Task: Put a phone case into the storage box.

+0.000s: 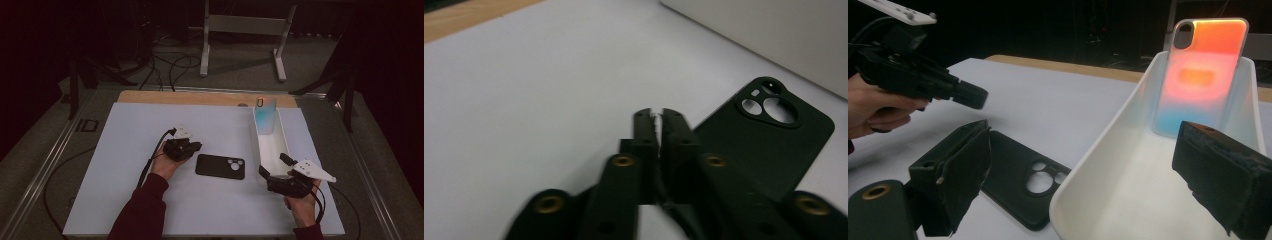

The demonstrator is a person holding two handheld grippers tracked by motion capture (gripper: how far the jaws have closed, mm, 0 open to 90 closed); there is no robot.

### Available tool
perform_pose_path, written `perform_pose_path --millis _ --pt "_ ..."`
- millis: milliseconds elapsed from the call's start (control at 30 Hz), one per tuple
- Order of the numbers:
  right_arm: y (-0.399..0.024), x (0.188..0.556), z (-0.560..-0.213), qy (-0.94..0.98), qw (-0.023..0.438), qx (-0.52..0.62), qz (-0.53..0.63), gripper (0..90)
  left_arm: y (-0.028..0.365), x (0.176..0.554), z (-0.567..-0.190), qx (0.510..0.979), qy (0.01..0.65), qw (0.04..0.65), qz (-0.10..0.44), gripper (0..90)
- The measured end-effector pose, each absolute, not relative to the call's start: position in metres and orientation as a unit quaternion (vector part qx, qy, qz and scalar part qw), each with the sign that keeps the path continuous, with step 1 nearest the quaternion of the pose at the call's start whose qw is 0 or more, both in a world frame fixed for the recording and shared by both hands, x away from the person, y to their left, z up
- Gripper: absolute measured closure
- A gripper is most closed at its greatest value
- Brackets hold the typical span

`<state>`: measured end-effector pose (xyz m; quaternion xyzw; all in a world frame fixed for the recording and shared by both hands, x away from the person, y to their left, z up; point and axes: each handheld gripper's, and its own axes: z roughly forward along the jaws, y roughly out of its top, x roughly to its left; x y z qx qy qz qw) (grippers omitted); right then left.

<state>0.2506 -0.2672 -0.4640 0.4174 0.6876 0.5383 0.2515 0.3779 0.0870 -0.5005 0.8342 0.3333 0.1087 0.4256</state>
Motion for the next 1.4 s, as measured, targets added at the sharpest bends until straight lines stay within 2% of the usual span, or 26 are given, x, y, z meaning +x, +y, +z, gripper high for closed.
perform_pose_path --millis 633,1400 --pt "-0.268 0.251 -0.464 0.687 0.250 0.417 0.540 8.7 0.064 0.396 -0.528 0.860 0.336 0.378 0.075 90.0" --pt "-0.269 0.250 -0.463 0.685 0.250 0.419 0.541 8.7 0.068 0.386 -0.527 0.881 0.316 0.344 0.072 90.0"
